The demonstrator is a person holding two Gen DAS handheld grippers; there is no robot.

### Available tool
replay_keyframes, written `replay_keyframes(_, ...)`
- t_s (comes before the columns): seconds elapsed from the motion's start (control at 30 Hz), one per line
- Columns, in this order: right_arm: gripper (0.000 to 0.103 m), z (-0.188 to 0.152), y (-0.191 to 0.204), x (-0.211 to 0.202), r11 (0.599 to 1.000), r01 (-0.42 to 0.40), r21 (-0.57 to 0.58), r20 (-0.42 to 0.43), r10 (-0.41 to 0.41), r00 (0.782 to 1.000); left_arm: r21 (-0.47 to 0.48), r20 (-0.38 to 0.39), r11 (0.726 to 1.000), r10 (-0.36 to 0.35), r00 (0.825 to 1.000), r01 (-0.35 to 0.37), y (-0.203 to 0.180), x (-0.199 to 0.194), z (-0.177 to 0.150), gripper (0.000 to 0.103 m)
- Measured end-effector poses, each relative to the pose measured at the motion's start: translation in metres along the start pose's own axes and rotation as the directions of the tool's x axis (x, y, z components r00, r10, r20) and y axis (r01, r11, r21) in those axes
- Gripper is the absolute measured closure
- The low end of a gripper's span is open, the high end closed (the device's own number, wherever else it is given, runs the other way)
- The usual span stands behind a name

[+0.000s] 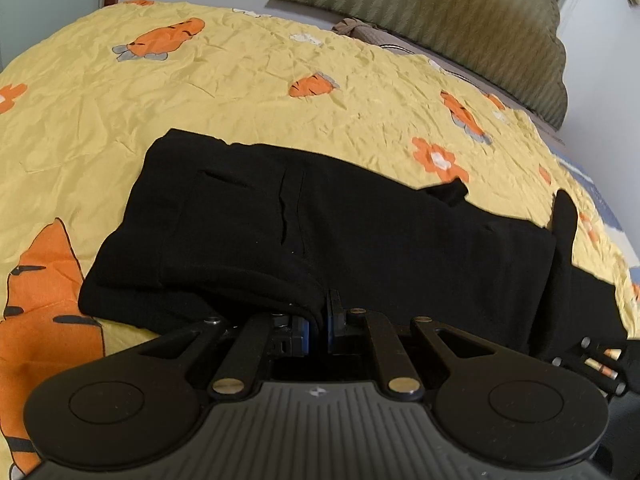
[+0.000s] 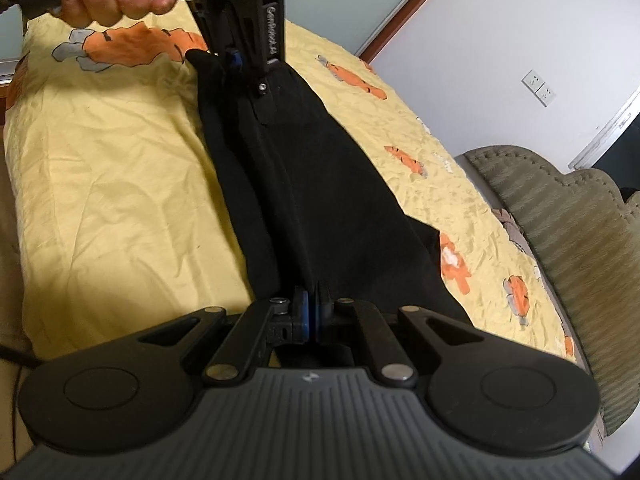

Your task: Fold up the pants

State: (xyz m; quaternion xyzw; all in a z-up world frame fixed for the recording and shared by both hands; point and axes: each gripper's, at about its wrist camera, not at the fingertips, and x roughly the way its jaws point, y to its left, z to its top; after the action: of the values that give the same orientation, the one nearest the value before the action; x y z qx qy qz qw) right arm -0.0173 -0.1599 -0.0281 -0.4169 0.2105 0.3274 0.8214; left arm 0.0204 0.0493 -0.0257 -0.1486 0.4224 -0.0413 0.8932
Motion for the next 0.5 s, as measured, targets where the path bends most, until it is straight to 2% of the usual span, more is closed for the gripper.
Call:
replay_keyframes(0.1, 0.098, -0.003, 0.004, 0.000, 1.000, 0.001, 0.003, -0.011, -0.001, 1.000, 0.005, -0.017, 1.000, -0.021, 1.000, 0.021, 0.003, 0.003, -0.002, 0.096)
replay_keyframes(0.17, 0.098, -0.004, 0.006, 0.001, 1.000, 0.002, 0.000, -0.022, -0.002, 1.000, -0.042, -0.035, 0.996, -0.074, 0.997, 0.072, 0.016, -0.001, -0.003, 0.093)
replay_keyframes(0.23, 0.098, -0.004, 0.011, 0.003, 1.000, 0.007, -0.013, -0.031, -0.007, 0.999, -0.104, -0.058, 0.987, -0.129, 0.990, 0.123, 0.034, -0.008, -0.002, 0.085)
replay_keyframes(0.27, 0.098, -0.004, 0.012, 0.004, 1.000, 0.011, -0.021, -0.034, -0.012, 0.999, -0.137, -0.062, 0.983, -0.129, 0.990, 0.120, 0.043, -0.013, -0.003, 0.082)
replay_keyframes(0.4, 0.098, -0.007, 0.013, 0.007, 1.000, 0.013, -0.006, -0.033, -0.014, 0.999, -0.164, -0.012, 0.985, -0.059, 0.998, 0.056, 0.068, -0.041, -0.003, 0.081)
replay_keyframes(0.47, 0.098, -0.007, 0.010, 0.008, 1.000, 0.011, -0.002, -0.034, -0.012, 0.999, -0.153, 0.040, 0.987, 0.056, 0.998, -0.049, 0.074, -0.056, 0.001, 0.081)
replay_keyframes(0.5, 0.098, -0.007, 0.010, 0.009, 1.000, 0.011, -0.003, -0.036, -0.011, 0.999, -0.132, 0.074, 0.985, 0.119, 0.990, -0.108, 0.074, -0.061, 0.004, 0.081)
